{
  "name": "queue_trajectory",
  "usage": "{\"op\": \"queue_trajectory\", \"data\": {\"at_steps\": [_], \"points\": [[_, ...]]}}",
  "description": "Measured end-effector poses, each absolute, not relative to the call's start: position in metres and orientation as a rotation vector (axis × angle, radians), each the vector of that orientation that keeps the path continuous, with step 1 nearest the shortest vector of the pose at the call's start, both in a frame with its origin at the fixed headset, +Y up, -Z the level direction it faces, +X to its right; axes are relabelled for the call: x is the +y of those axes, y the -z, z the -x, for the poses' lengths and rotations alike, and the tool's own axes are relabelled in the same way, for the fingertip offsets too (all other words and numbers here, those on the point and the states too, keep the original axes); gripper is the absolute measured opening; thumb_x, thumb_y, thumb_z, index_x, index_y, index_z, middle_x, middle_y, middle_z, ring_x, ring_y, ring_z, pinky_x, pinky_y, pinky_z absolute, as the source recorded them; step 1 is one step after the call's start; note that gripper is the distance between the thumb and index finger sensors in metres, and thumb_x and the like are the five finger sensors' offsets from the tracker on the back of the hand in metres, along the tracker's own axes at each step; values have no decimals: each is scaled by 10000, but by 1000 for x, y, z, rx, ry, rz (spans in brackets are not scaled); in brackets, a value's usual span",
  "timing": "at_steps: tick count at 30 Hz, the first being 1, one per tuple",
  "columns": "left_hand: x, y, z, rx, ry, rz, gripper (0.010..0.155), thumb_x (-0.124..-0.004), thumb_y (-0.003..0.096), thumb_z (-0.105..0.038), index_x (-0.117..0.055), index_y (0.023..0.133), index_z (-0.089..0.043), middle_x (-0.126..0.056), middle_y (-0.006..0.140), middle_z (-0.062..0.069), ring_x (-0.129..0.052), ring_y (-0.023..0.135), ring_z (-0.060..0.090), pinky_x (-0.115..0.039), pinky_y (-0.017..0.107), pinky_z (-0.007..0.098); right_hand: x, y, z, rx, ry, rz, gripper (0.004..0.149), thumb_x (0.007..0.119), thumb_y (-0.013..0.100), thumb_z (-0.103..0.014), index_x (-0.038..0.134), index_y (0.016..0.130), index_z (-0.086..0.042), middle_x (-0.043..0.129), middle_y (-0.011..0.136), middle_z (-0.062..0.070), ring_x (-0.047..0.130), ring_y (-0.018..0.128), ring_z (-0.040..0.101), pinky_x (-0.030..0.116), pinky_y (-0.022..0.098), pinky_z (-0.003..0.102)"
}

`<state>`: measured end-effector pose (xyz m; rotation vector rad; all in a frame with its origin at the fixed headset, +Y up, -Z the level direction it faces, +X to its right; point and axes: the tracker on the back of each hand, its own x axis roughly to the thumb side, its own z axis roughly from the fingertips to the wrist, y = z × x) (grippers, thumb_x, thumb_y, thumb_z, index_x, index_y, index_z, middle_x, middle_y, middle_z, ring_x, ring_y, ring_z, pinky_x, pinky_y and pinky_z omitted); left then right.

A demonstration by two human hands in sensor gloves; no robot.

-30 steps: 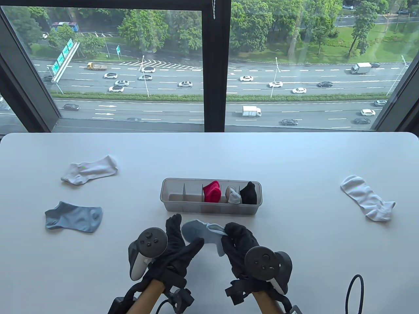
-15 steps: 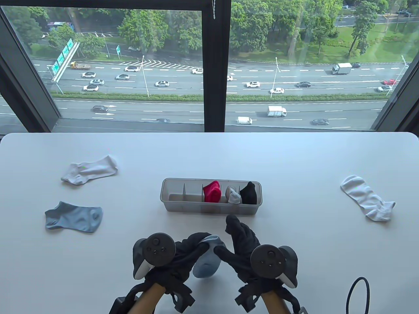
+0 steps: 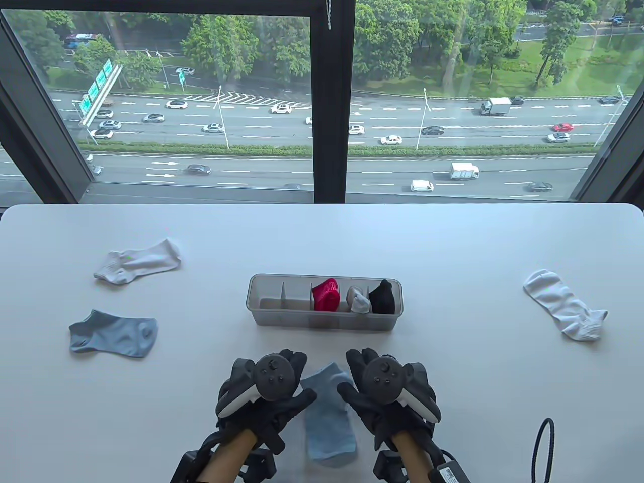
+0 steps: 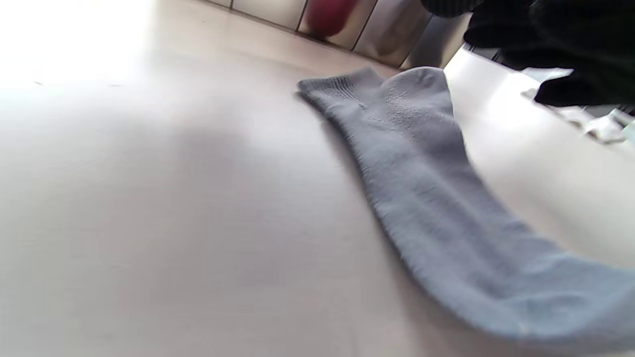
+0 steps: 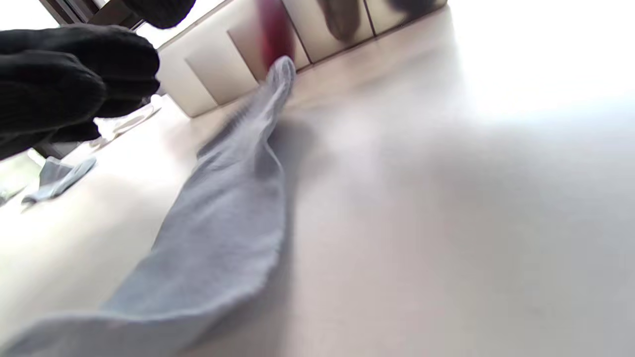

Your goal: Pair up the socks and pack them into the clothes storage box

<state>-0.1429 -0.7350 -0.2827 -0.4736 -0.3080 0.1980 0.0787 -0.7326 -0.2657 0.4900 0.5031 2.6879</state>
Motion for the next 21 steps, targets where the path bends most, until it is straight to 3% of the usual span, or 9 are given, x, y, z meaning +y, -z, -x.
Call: {"op": "queue_trajectory", "data": {"at_steps": [4,6,7,12,16,21], "points": [[-734,287,155,-255,-240,474,764,-531,586,-499,-108,1129,-166,1,1188,129,37,1084,430,-83,734,676,-741,253,-56,783,-2672,-695,617,501,637,-454,360,1181,-200,292,1249,239,148,1065,524,253,690,746],[-729,290,164,-219,-252,450,765,-533,585,-495,-107,1128,-168,4,1187,126,45,1084,425,-72,736,671,-760,254,-48,1074,-2663,-593,639,458,633,-451,263,1179,-180,162,1238,230,44,1044,520,172,680,749],[-726,292,170,-199,-257,425,767,-536,583,-495,-106,1128,-168,4,1187,122,44,1085,424,-70,737,670,-767,256,-46,1170,-2688,-559,665,440,625,-462,179,1165,-176,2,1204,178,-21,1021,514,144,676,748],[-705,315,217,-19,-380,327,765,-558,574,-498,-139,1130,-181,-9,1197,112,38,1101,411,-68,753,661,-741,256,-54,654,-2728,-596,684,447,618,-499,158,1161,-201,40,1211,220,-24,1025,498,144,683,734],[-698,339,263,157,-401,300,771,-569,564,-498,-133,1124,-195,-17,1201,97,31,1111,393,-67,768,641,-731,259,-68,479,-2838,-568,695,444,615,-509,144,1158,-195,25,1204,225,-32,1012,507,153,682,734],[-704,367,329,333,-182,277,799,-570,553,-527,-97,1116,-216,6,1198,82,46,1115,379,-63,780,631,-726,262,-80,394,-2926,-517,698,444,615,-511,139,1156,-191,10,1195,234,-47,999,512,152,678,737]]}}
